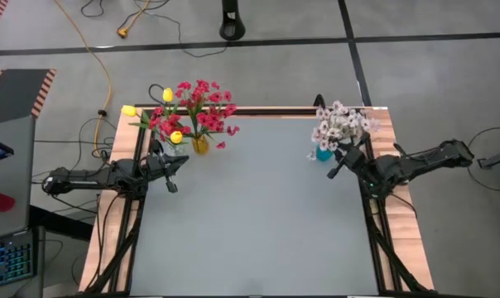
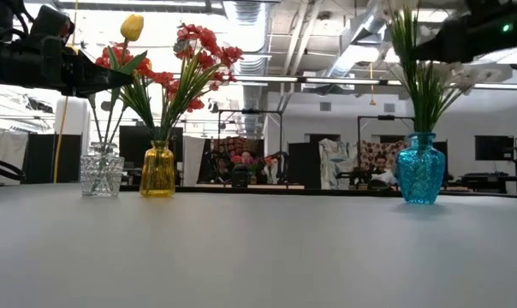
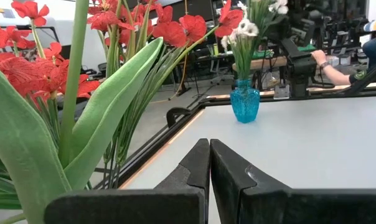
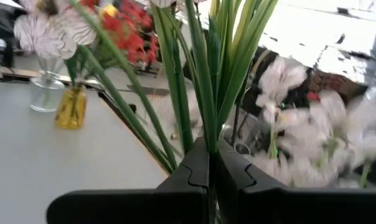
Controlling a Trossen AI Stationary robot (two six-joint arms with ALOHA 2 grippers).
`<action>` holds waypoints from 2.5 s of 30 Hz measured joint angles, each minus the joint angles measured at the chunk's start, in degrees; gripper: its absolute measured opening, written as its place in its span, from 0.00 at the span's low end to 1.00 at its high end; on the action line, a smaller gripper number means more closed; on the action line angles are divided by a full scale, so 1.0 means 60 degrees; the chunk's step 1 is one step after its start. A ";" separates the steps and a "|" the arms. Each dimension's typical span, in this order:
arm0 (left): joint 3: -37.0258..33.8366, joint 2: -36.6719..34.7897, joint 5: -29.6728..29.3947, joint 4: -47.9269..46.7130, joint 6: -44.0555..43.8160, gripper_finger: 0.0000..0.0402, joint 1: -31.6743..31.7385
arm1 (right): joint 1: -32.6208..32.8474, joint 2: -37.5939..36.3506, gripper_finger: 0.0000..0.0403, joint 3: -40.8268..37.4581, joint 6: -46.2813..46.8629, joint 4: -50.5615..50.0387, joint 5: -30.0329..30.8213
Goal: Sort flowers into vase by color
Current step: Put the white flowers into the blue vase
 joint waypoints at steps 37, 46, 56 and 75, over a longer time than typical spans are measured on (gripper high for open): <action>0.0000 0.0000 0.0000 0.0000 -0.0011 0.00 0.0001 | -0.1756 0.0004 0.17 -0.0385 0.0901 -0.0589 -0.0076; 0.0000 0.0004 0.0000 0.0000 -0.0011 0.00 0.0004 | -0.1756 0.0004 0.36 -0.0385 0.0949 -0.0588 0.0239; 0.0000 0.0004 -0.0001 0.0001 -0.0015 0.00 0.0001 | -0.1756 0.0004 0.49 -0.0374 0.1947 -0.0586 0.0498; 0.0000 0.0001 0.0000 0.0000 -0.0033 0.00 0.0001 | -0.1900 0.0693 0.51 0.2067 0.6784 -0.6928 0.0111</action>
